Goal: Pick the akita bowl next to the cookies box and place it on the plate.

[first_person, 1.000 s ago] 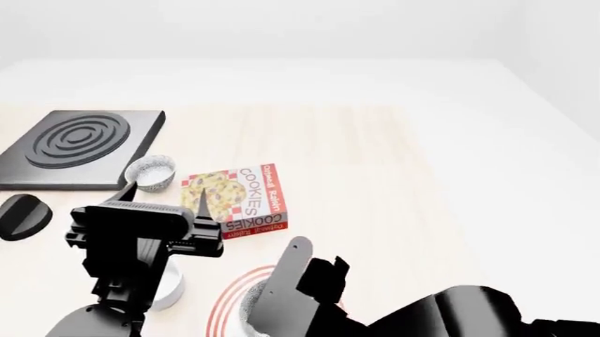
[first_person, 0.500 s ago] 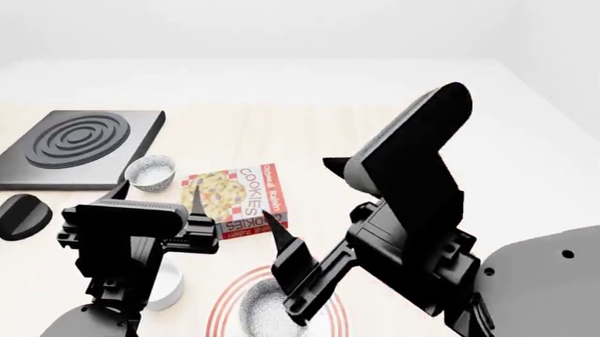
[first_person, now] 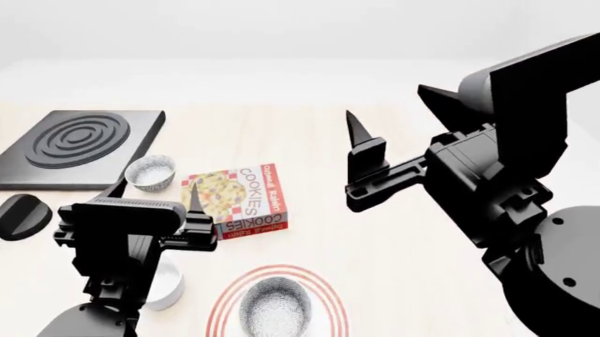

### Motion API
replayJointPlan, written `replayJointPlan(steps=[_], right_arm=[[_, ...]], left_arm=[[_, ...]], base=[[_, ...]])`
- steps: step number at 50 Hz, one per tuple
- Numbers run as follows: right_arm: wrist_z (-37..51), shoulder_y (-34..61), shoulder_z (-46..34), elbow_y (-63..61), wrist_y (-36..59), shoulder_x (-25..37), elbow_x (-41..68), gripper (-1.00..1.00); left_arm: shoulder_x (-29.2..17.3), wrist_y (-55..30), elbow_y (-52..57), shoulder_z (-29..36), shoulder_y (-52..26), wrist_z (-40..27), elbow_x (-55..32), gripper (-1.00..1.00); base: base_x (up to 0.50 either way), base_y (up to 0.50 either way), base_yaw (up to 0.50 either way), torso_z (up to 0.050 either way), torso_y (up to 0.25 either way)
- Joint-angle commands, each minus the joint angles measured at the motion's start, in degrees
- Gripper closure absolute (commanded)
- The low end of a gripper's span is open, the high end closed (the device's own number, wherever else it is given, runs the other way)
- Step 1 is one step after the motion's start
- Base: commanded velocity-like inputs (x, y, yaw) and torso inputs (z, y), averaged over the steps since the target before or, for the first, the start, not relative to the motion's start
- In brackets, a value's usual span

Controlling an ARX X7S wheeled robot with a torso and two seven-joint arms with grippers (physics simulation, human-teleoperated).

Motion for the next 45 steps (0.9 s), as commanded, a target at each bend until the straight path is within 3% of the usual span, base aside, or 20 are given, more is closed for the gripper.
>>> replayJointPlan(steps=[1,32,40,45], right_arm=[[-0.44,-1.27,0.45,0.24,-0.81,0.6,-2.3,-1.0],[-1.6,-1.77,0.51,0.13,-1.32,0.98,-2.84,-1.0],[-1.49,-0.53,1.84,0.92,-2.51,0.6,-2.66,-1.0],[-1.92,0.42,2.07,3.55,-2.81,-0.16,-3.17,-1.0]], left_arm=[[-0.11,0.2,-0.1,0.19,0.02,-0.17,-0.02,-1.0],[-0.78,-2.35,1.81,0.5,-1.92,-1.12,-1.06,-1.0],[-1.94,-12.31,7.04,-1.03,-10.28,-2.14,-4.98,-1.0],[-3.41,-26.05,11.9,-2.2,-23.55,-3.74,-8.94,-1.0]], base=[[0.0,0.0,0.0,0.0,0.0],[0.0,0.0,0.0,0.0,0.0],[0.0,0.0,0.0,0.0,0.0],[0.0,0.0,0.0,0.0,0.0]])
